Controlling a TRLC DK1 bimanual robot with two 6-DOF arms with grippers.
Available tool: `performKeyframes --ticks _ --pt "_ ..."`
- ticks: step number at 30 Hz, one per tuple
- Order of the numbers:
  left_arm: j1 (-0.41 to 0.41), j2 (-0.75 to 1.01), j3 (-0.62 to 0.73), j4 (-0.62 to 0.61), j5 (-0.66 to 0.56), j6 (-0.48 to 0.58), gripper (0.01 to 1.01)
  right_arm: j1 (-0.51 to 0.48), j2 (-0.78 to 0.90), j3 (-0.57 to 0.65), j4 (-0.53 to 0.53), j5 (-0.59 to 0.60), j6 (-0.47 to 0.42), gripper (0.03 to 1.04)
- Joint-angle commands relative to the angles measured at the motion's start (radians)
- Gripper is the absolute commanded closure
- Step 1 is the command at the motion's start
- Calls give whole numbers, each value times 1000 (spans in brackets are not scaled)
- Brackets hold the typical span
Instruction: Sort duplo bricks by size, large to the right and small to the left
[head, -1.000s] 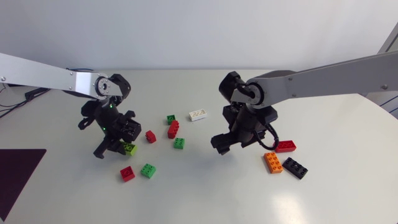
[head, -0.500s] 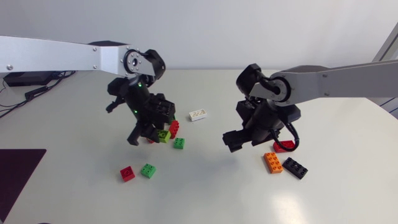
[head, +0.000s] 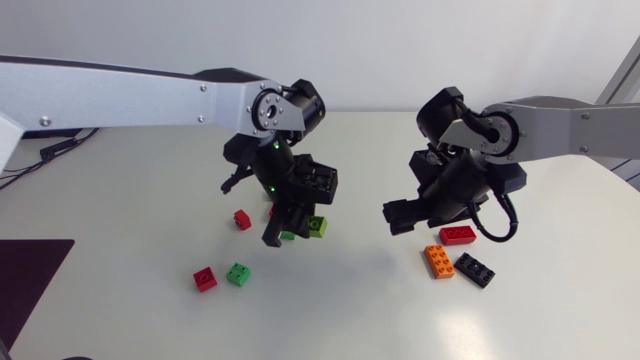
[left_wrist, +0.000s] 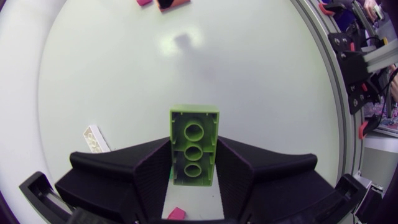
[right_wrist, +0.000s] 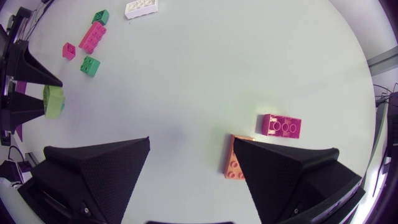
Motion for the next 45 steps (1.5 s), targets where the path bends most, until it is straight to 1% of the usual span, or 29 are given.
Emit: performKeyframes --ticks 1,6,14,21,22,23,24,26,27,28,29,30,33,36,39,42,45 --pt "-20 64 53 11 13 -51 715 -11 -8 -5 -22 -6 -11 97" --pt "-53 152 116 34 25 -111 710 -46 -39 -58 -20 -22 -23 97" --pt "-133 225 137 66 42 -159 703 -109 -73 -88 -20 -29 -55 97" --pt "-179 313 177 91 42 -200 687 -116 -91 -125 -8 -34 -61 97" --pt "-181 326 185 92 42 -205 659 -121 -93 -128 -8 -34 -63 97" --pt "-185 342 193 92 41 -208 564 -124 -96 -134 -6 -36 -63 97" --pt "-187 353 208 86 42 -215 518 -127 -99 -139 -5 -39 -64 97" --pt "-193 365 231 85 42 -226 493 -133 -105 -147 -5 -43 -71 97" --pt "-193 368 246 81 42 -229 416 -138 -110 -150 -5 -43 -72 97" --pt "-195 371 259 74 42 -229 275 -139 -113 -150 -6 -43 -75 97" --pt "-193 371 271 62 41 -229 98 -141 -116 -150 -8 -43 -77 97" --pt "-191 368 285 42 41 -229 41 -141 -120 -148 -13 -43 -78 97" --pt "-178 354 340 -37 42 -237 41 -141 -131 -140 -17 -43 -80 97" --pt "-152 303 354 -67 42 -257 41 -126 -133 -134 -20 -49 -83 97" --pt "-109 241 351 -107 47 -269 41 -54 -126 -125 -20 -49 -84 97" --pt "-49 164 323 -156 58 -269 41 11 -113 -85 -37 -49 -84 97" --pt "25 58 243 -176 70 -263 41 62 -57 -30 -65 -56 -80 97"
